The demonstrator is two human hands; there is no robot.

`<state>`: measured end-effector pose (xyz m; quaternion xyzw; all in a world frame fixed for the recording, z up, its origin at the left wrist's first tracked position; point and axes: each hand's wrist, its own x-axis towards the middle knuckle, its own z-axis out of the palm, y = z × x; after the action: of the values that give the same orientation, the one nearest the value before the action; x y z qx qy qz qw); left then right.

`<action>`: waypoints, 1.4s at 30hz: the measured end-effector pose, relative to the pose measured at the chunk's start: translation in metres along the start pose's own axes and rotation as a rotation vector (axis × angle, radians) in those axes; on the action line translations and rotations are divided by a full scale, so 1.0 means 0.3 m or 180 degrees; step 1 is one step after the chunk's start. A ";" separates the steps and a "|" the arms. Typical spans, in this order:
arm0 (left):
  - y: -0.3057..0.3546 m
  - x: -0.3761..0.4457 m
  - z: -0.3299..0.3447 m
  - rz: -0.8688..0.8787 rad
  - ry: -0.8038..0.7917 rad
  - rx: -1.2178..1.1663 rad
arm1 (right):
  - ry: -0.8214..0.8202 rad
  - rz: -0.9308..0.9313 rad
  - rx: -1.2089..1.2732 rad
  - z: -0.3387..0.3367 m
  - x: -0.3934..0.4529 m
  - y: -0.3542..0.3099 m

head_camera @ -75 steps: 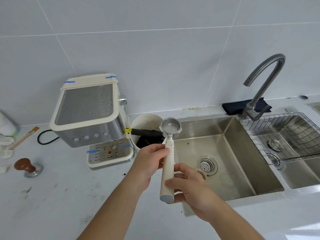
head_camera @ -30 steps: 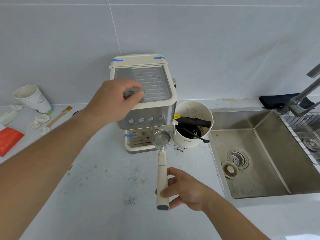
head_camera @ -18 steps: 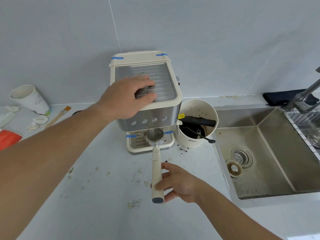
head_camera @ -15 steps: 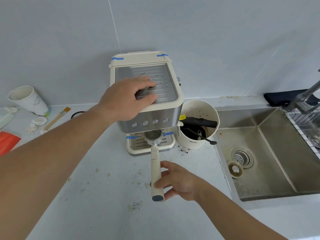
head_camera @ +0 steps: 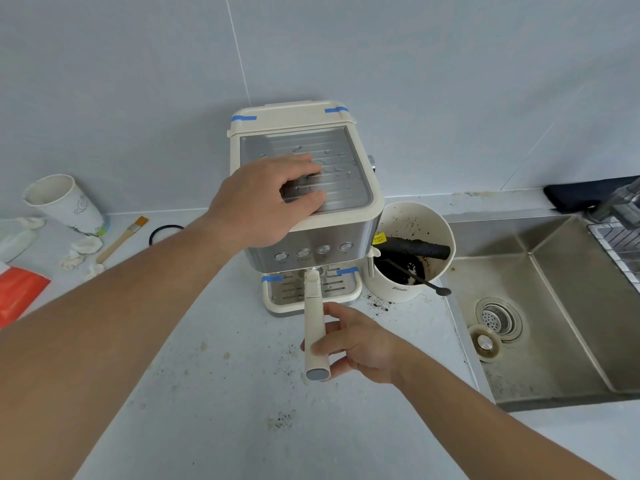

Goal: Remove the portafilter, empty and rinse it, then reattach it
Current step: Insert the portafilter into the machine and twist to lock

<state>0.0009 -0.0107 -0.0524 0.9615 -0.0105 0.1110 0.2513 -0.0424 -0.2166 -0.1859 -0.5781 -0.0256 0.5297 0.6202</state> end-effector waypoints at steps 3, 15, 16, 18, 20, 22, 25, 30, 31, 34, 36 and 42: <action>0.004 -0.005 -0.003 -0.0018 0.0005 -0.0015 | -0.0004 -0.0035 0.0013 -0.002 0.018 -0.006; 0.005 -0.004 -0.005 -0.0086 -0.0059 -0.0006 | 0.0018 -0.0148 0.0118 0.001 0.053 -0.017; 0.005 -0.004 -0.005 -0.0093 -0.0073 -0.0003 | 0.0016 -0.0161 0.0125 0.002 0.057 -0.020; 0.005 -0.003 -0.005 -0.0099 -0.0092 0.0003 | 0.0003 -0.0180 0.0153 0.007 0.064 -0.029; 0.006 -0.002 -0.006 -0.0093 -0.0093 -0.0001 | -0.0010 -0.0193 0.0180 0.014 0.070 -0.037; 0.005 -0.002 -0.006 -0.0092 -0.0087 -0.0001 | -0.0024 -0.0196 0.0227 0.022 0.077 -0.044; 0.006 -0.001 -0.004 -0.0094 -0.0078 -0.0002 | 0.0012 -0.0198 0.0239 0.031 0.085 -0.048; 0.006 0.000 -0.004 -0.0098 -0.0089 0.0001 | 0.0001 -0.0269 0.0333 0.051 0.091 -0.042; 0.007 0.001 -0.003 -0.0100 -0.0088 -0.0003 | 0.0004 -0.0288 0.0339 0.053 0.091 -0.040; 0.006 0.001 -0.002 -0.0106 -0.0087 -0.0012 | -0.0005 -0.0277 0.0370 0.066 0.096 -0.028; 0.006 0.001 -0.003 -0.0120 -0.0077 -0.0029 | -0.0035 -0.0287 0.0415 0.074 0.100 -0.019; 0.006 0.001 -0.001 -0.0122 -0.0046 -0.0082 | 0.0051 -0.0328 0.0429 0.103 0.117 -0.013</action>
<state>0.0011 -0.0120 -0.0512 0.9590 0.0046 0.0991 0.2657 -0.0445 -0.1703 -0.1930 -0.5372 -0.0146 0.4929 0.6843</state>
